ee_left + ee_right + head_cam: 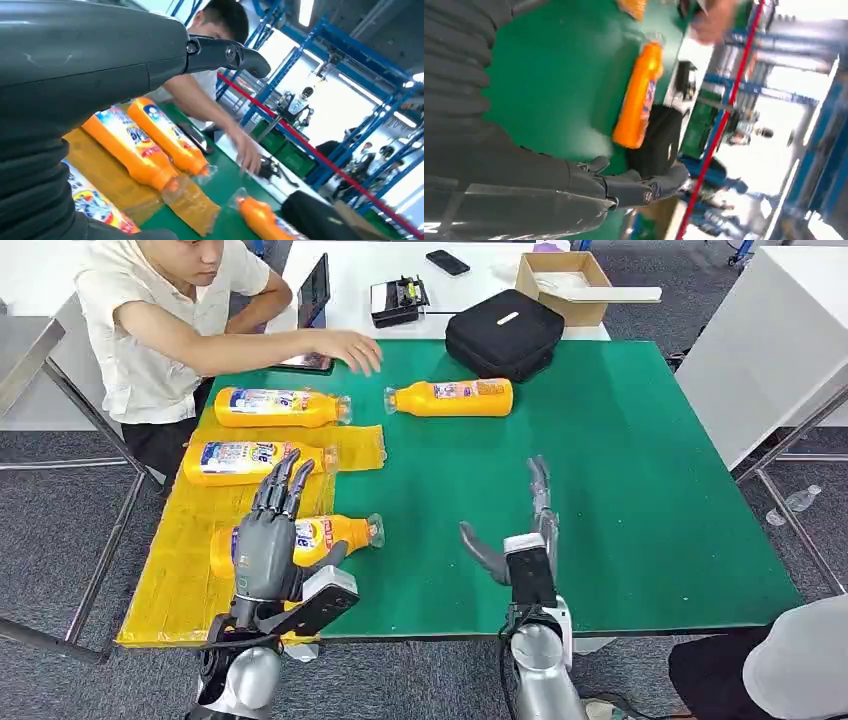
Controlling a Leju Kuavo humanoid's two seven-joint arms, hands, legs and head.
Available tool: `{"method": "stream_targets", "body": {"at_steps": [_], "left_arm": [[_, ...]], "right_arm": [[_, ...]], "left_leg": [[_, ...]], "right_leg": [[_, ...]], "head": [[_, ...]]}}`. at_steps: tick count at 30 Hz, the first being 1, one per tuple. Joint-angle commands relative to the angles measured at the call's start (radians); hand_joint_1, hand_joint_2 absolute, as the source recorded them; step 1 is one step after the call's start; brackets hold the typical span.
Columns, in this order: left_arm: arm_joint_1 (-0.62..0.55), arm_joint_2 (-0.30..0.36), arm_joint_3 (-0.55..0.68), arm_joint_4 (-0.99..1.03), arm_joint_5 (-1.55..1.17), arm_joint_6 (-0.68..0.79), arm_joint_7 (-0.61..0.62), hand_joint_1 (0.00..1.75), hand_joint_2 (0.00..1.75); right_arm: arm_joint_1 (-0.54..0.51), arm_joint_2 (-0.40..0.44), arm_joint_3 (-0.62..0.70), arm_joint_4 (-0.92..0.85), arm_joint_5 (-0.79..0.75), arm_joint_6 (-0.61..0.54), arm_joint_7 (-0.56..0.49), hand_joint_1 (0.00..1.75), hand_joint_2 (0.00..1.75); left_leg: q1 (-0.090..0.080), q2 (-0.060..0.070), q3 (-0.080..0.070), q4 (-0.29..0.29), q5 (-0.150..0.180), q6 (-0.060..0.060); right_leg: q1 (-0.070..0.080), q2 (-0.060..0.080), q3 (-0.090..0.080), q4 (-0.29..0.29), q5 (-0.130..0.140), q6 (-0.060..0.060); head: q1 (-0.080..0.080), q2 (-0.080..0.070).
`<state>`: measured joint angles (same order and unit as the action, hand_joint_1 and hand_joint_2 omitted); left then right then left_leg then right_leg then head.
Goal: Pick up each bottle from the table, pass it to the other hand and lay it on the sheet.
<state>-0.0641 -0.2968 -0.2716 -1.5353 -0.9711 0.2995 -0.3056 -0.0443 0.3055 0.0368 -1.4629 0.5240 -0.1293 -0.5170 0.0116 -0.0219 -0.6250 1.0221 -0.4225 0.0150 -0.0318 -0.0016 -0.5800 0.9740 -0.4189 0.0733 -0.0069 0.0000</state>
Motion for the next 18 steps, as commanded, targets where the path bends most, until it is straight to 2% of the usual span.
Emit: {"method": "stream_targets", "body": {"at_steps": [1,2,3,6,8,12,13,15,18], "left_arm": [[0.146,-0.052,-0.006,-0.122,0.367,-0.124,0.046,0.00,1.75],[0.145,-0.052,-0.015,-0.106,0.438,-0.125,0.066,0.00,1.75],[0.143,-0.052,-0.020,-0.090,0.469,-0.112,0.067,0.00,1.75],[0.148,-0.052,-0.019,-0.092,0.520,-0.080,0.084,0.00,1.75],[0.153,-0.052,-0.016,-0.103,0.551,-0.075,0.109,0.00,1.75],[0.151,-0.052,-0.017,-0.102,0.576,-0.085,0.112,0.00,1.75],[0.147,-0.052,-0.018,-0.098,0.591,-0.094,0.109,0.00,1.75],[0.141,-0.052,-0.029,-0.099,0.550,-0.091,0.071,0.00,1.75],[0.129,-0.052,-0.030,-0.077,0.539,-0.141,0.093,0.00,1.75]], "right_arm": [[0.110,0.044,-0.192,-0.214,0.251,-0.284,0.090,0.00,1.75],[0.117,0.044,-0.207,-0.237,0.379,-0.330,0.104,0.00,1.75],[0.115,0.044,-0.222,-0.254,0.458,-0.316,0.135,0.00,1.75],[0.103,0.039,-0.245,-0.246,0.616,-0.294,0.190,0.00,1.75],[0.103,-0.021,-0.216,-0.205,0.887,-0.296,0.259,0.00,1.75],[0.098,-0.059,-0.191,-0.152,0.986,-0.330,0.311,0.00,1.75],[0.098,-0.112,-0.154,-0.128,1.047,-0.326,0.368,0.00,1.75],[0.068,-0.230,-0.055,-0.072,1.047,-0.280,0.494,0.00,1.75],[0.013,-0.301,0.031,0.021,1.047,-0.259,0.557,0.00,1.75]], "left_leg": [[0.001,0.001,0.004,0.000,-0.003,0.000],[0.000,0.000,0.002,0.000,-0.002,0.000],[0.000,-0.002,0.003,0.000,-0.002,0.000],[0.000,0.000,0.001,0.000,-0.002,0.000],[0.001,0.002,0.001,0.001,-0.003,-0.001],[0.001,0.002,0.002,0.000,-0.003,-0.001],[0.001,0.004,0.003,0.000,-0.003,-0.001],[0.001,0.003,0.003,0.000,-0.003,-0.001],[0.002,0.004,0.003,0.000,-0.003,0.000]], "right_leg": [[0.001,-0.001,0.004,-0.001,-0.003,-0.004],[0.001,-0.001,0.002,-0.001,-0.002,-0.003],[0.001,-0.004,0.004,0.000,-0.003,-0.004],[0.001,-0.002,0.002,0.000,-0.002,-0.003],[0.002,0.000,0.001,-0.001,-0.001,-0.003],[0.002,0.001,0.001,-0.002,-0.001,-0.003],[0.002,0.002,0.001,-0.002,-0.001,-0.004],[0.002,0.001,0.002,-0.002,-0.001,-0.004],[0.002,0.003,0.003,-0.003,0.000,-0.003]], "head": [[0.000,0.000],[0.000,0.000],[0.000,0.000],[0.000,0.000],[-0.001,0.000],[-0.001,0.000],[-0.001,0.000],[0.000,0.000],[-0.001,0.000]]}}
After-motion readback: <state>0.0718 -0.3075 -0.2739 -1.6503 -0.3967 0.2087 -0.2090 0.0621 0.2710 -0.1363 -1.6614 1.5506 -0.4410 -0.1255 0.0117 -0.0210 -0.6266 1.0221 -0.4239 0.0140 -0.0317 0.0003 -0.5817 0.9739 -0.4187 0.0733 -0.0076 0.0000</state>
